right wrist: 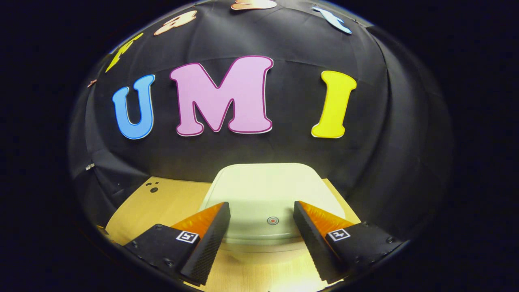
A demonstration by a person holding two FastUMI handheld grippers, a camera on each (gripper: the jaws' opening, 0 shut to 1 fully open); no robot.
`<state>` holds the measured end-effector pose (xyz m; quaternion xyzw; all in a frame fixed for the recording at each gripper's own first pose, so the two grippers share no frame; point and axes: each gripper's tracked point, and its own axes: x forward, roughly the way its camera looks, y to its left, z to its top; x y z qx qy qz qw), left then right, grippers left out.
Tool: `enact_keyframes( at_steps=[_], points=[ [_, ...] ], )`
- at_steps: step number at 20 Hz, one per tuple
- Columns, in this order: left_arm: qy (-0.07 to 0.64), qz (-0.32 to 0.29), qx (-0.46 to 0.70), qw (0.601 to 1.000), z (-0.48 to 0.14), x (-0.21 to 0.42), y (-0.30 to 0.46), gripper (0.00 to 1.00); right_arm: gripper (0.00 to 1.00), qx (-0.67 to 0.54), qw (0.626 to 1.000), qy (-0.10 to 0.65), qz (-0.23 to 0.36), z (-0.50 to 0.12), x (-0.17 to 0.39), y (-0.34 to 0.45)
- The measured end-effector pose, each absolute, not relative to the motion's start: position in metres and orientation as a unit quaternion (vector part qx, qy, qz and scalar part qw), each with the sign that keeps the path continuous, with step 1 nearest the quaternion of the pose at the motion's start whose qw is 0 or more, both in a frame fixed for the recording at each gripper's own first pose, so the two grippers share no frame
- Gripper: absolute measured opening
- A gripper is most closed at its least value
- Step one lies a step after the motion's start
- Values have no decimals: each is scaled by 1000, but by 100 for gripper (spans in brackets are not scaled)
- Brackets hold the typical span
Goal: Press the lid of the desktop garbage bin to open it, pick up the crumpled paper on the desktop and throw it into the bin, then pick up the pop can on the desktop and drop it into the bin, and finally close the garbage bin lid.
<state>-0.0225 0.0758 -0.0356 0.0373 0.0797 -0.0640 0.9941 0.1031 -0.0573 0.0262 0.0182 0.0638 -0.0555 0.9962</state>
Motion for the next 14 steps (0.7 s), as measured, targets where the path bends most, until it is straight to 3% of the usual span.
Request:
enact_keyframes(
  at_steps=[7, 14],
  points=[
    [-49, -29, 34, 998, 52, -51, 67, 96, 99, 20, 999, 3, -33, 44, 38, -9],
    [-80, -14, 65, 995, 54, -76, 60, 96, 99, -1, 1000, 5, 9, 25, -33, 46]
  ],
)
